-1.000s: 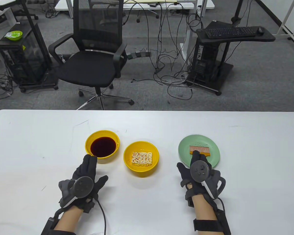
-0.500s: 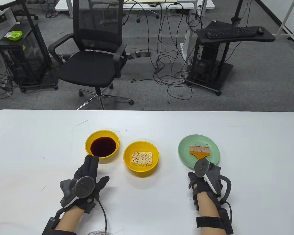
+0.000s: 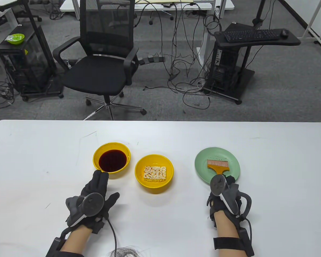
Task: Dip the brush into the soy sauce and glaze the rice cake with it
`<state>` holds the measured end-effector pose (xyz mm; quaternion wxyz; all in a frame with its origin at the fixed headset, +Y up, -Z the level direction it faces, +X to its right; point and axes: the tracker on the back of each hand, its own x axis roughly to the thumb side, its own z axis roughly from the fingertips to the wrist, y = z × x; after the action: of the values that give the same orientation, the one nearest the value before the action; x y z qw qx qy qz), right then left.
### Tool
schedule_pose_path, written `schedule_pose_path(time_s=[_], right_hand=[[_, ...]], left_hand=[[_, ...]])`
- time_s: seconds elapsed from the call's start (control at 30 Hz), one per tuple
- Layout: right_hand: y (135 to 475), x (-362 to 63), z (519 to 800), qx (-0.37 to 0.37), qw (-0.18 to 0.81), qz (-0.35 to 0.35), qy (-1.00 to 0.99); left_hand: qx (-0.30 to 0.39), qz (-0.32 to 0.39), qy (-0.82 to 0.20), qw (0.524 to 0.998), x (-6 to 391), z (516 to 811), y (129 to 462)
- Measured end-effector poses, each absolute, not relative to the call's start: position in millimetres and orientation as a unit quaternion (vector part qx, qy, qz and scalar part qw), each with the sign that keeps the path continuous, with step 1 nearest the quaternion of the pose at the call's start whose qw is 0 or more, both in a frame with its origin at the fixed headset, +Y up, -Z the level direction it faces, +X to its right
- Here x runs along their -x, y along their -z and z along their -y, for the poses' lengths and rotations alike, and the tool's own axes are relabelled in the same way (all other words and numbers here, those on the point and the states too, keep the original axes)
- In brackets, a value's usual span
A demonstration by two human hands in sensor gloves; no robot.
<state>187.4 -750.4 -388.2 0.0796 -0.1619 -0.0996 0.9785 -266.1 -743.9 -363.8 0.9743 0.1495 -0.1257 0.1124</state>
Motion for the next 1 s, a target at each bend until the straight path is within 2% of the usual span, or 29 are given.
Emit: schedule_pose_path(time_s=[0.27, 0.43, 0.57, 0.67, 0.8, 1.0], right_hand=[[383, -188, 738, 0.154, 0.075, 0.176, -0.969], [373, -180, 711, 0.124, 0.109, 0.235, -0.958], [364, -158, 686, 0.068, 0.169, 0.268, -0.946], [360, -140, 678, 0.027, 0.234, 0.264, -0.935], [359, -118, 680, -0.006, 0.314, 0.232, -0.920], [363, -100, 693, -0.031, 0.407, 0.166, -0.898]], left_hand=[[-0.149, 0.126, -0.111, 0.974, 265, 744, 364], [-0.163, 0.134, -0.126, 0.969, 263, 740, 363], [-0.202, 0.150, -0.128, 0.959, 253, 720, 357], [-0.229, 0.167, -0.129, 0.950, 235, 700, 353], [-0.238, 0.192, -0.079, 0.949, 195, 681, 350], [-0.242, 0.257, -0.070, 0.933, 128, 670, 356]])
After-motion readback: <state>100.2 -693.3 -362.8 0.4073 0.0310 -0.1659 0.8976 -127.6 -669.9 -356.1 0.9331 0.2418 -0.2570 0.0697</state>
